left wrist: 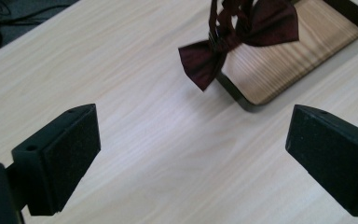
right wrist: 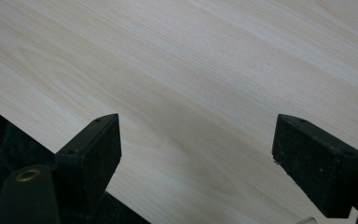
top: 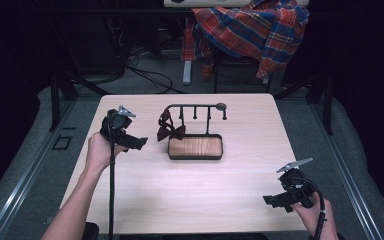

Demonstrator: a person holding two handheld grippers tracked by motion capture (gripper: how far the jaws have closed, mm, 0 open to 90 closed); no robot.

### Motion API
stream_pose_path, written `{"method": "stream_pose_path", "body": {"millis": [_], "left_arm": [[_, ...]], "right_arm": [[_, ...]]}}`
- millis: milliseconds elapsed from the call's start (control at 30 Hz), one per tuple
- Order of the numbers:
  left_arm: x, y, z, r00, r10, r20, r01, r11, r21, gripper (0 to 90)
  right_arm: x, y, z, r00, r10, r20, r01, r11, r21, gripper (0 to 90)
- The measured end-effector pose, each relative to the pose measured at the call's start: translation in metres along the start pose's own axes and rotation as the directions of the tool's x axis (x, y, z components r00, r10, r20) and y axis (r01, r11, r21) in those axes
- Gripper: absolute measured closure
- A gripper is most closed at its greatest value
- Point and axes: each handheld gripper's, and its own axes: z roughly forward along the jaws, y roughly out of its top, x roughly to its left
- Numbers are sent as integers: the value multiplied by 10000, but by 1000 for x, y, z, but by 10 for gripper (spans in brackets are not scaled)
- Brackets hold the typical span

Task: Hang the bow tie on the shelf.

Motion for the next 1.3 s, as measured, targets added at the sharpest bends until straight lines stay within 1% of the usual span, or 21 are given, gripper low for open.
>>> {"method": "stream_pose_path", "body": {"millis": [67,167,233,267,367,533,567,600,633,667,800,833,867,900,1000,1033,1067,1100,1167,1200,1300], "left_arm": [[-2,-3,-2,10000,24,-34,-24,10000,21,19],[-12,-17,-7,9999,102,49,-103,9998,196,3],[-18,-25,-9,9999,122,30,-122,9998,181,2],[-18,-25,-9,9999,122,30,-122,9998,181,2],[-27,-39,-11,9998,135,124,-140,9993,338,3],[-31,-54,-6,9993,208,295,-227,9977,642,2],[-33,-62,-2,9986,338,399,-373,9952,903,3],[-33,-62,-2,9986,338,399,-373,9952,903,2],[-35,-70,1,9980,376,515,-433,9924,1149,2],[-35,-70,1,9980,376,515,-433,9924,1149,2],[-36,-89,7,9971,310,692,-389,9925,1160,2],[-36,-96,11,9971,287,701,-363,9934,1087,2],[-36,-96,11,9971,287,701,-363,9934,1087,2],[-33,-106,20,9914,-124,1305,-72,9889,1486,2],[-32,-111,24,9919,-90,1264,-130,9849,1724,0],[-28,-111,24,9925,-237,1197,36,9862,1655,0],[-28,-111,24,9925,-237,1197,36,9862,1655,0],[-25,-109,23,9918,-460,1191,275,9880,1522,0],[-25,-108,24,9922,-405,1182,228,9888,1476,0],[-25,-109,24,9921,-388,1189,205,9882,1517,0],[-24,-110,25,9930,-388,1119,212,9877,1546,0]], "right_arm": [[1,0,1,10000,-9,-64,9,10000,2,153],[1,1,0,9999,-134,17,133,9998,138,152],[2,1,1,10000,-58,-64,58,10000,34,151],[1,1,1,9999,-100,-27,100,9999,83,151],[1,1,0,9999,-111,-12,111,9999,107,151],[1,1,-1,9998,-197,79,197,9998,-25,148],[1,0,-1,9997,-210,126,210,9998,-20,147],[1,0,-1,9997,-210,126,210,9998,-20,147],[1,0,-1,9998,-137,122,138,9999,-59,147],[1,0,-1,9998,-137,122,138,9999,-59,147],[1,1,0,9994,-317,163,316,9995,95,147],[2,1,1,9997,-226,98,226,9997,-24,146],[2,1,1,9998,-202,46,202,9998,-27,147],[2,1,1,9997,-225,38,225,9997,-19,146],[2,1,0,9991,-374,181,372,9992,109,147],[2,1,0,9993,-351,109,350,9994,84,147],[2,1,1,9993,-376,72,376,9993,87,147],[2,1,1,9992,-368,120,367,9992,127,145],[1,2,0,9989,-439,149,437,9990,104,144],[2,1,1,9995,-310,61,310,9995,-86,144],[2,2,1,9993,-374,34,374,9993,-7,142]]}}
